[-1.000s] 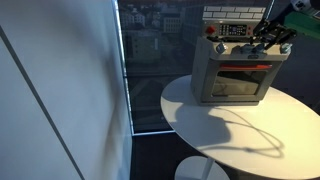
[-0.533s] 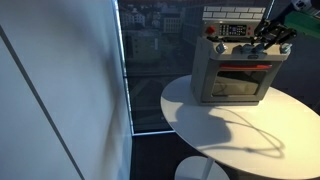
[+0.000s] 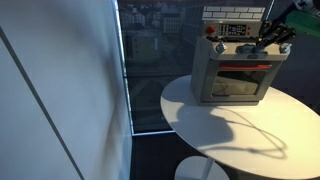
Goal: Turn the second blue knob from the right to the right
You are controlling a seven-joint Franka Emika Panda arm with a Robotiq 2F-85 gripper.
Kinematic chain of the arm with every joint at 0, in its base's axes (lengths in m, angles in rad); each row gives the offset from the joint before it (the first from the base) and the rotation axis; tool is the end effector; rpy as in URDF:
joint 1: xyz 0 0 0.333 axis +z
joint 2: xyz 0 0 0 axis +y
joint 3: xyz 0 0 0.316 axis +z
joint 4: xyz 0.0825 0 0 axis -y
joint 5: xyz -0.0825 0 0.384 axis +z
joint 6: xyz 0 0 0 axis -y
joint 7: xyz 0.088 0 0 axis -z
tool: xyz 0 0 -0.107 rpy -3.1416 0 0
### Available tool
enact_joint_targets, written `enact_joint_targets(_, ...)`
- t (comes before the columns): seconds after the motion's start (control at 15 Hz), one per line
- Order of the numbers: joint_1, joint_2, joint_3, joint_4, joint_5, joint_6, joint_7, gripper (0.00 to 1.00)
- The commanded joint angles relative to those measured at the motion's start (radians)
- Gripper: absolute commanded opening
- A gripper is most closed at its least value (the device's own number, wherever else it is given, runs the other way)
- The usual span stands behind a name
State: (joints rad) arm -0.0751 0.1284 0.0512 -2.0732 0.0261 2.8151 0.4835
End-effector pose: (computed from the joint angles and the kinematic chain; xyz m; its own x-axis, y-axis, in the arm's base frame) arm 0.6143 -0.0169 0.4392 0.7044 -0.5072 0.4966 -0.4147 -0.8619 -0.2920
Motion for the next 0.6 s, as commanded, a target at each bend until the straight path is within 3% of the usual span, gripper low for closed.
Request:
enact_joint_targets(0.0,0.012,0.005,-0.014,0.013,-0.044,0.016,0.059,0.08)
enact_joint_targets(0.53,0.019,-0.013,-0.024,-0.002,-0.145,0.004,0.186,0.06)
